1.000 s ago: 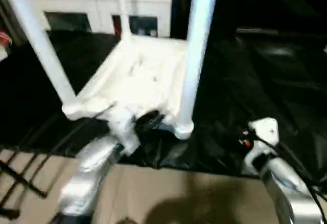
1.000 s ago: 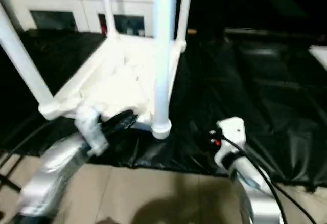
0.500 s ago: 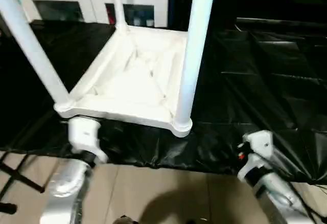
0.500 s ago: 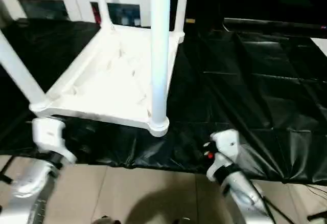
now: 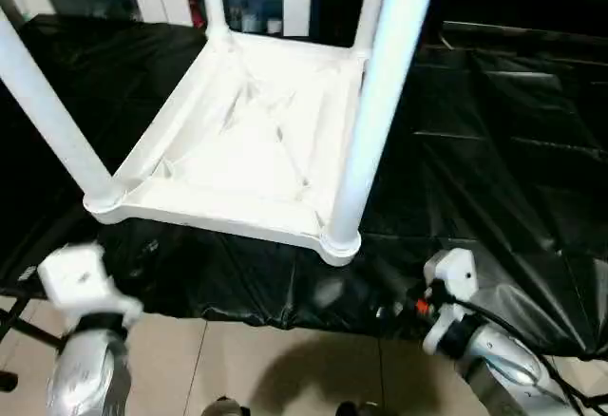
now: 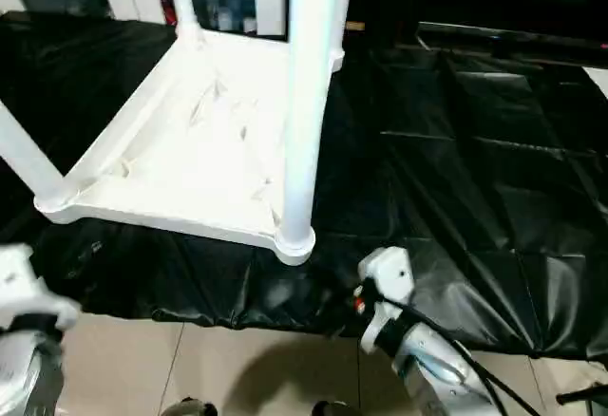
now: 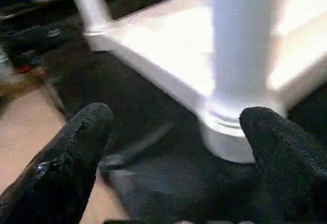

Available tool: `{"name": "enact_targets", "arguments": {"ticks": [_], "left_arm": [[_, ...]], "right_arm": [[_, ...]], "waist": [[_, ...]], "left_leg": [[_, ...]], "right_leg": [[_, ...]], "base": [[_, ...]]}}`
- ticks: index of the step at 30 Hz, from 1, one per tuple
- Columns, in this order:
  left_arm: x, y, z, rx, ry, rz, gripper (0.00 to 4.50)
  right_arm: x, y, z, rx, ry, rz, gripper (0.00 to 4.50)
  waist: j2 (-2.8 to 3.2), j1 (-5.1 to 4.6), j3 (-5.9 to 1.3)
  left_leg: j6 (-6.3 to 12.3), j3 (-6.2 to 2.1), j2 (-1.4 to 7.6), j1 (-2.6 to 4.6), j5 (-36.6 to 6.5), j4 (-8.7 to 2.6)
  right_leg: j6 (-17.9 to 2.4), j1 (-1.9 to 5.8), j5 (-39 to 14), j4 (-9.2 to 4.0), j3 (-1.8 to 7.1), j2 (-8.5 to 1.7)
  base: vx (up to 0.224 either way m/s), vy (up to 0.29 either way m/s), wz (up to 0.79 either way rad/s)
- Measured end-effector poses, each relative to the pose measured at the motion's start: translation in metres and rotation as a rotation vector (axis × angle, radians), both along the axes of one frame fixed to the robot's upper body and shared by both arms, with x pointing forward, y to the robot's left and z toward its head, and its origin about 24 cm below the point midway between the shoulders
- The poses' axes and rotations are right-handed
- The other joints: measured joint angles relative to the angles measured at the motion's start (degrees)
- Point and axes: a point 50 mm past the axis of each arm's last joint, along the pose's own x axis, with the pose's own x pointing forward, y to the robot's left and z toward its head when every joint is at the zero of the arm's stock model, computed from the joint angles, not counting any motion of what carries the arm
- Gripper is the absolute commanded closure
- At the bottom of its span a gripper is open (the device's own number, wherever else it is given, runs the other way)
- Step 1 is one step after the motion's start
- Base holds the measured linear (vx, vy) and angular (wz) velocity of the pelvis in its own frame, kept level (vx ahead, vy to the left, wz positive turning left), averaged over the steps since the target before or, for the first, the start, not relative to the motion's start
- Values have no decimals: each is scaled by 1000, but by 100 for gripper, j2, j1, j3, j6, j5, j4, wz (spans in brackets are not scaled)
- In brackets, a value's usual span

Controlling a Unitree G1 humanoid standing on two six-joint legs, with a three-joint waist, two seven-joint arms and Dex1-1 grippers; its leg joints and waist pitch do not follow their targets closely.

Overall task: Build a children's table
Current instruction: Rotate leg to tighten, then flip table

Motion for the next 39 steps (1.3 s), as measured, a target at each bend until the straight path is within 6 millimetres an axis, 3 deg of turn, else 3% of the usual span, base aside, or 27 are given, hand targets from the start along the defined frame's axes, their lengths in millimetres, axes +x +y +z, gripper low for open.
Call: {"name": "enact_targets", "arguments": {"ticks": [3, 10, 16, 20, 26, 32, 34, 39], "left_arm": [[8, 8, 10, 17, -35, 12, 80], [48, 28, 24, 51, -50, -69, 16], [69, 45, 23, 50, 4, -150, 5], [86, 54, 23, 42, 27, -198, 5], [97, 53, 18, 13, 39, -271, 5], [104, 49, 16, -9, 30, -318, 5], [105, 45, 15, -13, 24, -334, 34], [107, 33, 12, -20, 2, -368, 45]], "right_arm": [[2, 5, 5, 11, -8, 75, 0], [17, 18, 15, 56, -47, 137, 0], [34, 29, 17, 115, -46, 95, 0], [43, 35, 17, 141, -44, 61, 0], [54, 23, 17, 143, -55, -45, 0], [57, 7, 16, 121, -64, -105, 0], [55, 2, 15, 100, -61, -110, 0], [53, -3, 12, 79, -50, -103, 0]], "waist": [[-36, 13, 21], [-34, 101, 26], [-40, 110, 27], [-84, 130, 45], [-145, 141, 77], [-167, 145, 90], [-176, 148, 96], [-200, 147, 108]], "left_leg": [[-3, 0, 1, -2, 1, 1], [-40, 0, 0, 0, 27, 6], [-33, 1, 0, -1, 59, 7], [-30, 5, 1, -2, 64, 7], [-30, 25, 1, 1, 66, 8], [-30, 28, 3, 1, 68, 7], [-29, 36, 4, 0, 68, 7], [-26, 41, 6, 0, 70, 7]], "right_leg": [[26, 2, -1, 2, 2, 0], [1, -3, 48, 12, 12, 2], [-3, -17, 50, 15, 12, 3], [-4, -19, 51, 16, 13, 1], [-7, -20, 53, 23, 14, -13], [-7, -20, 53, 26, 13, -14], [-7, -20, 51, 26, 14, -19], [-7, -20, 51, 26, 14, -21]], "base": [[0, 0, 0], [0, 0, 0], [0, 0, 0], [0, 0, 0], [0, 0, 0], [0, 0, 0], [0, 0, 0], [0, 0, 0]]}}
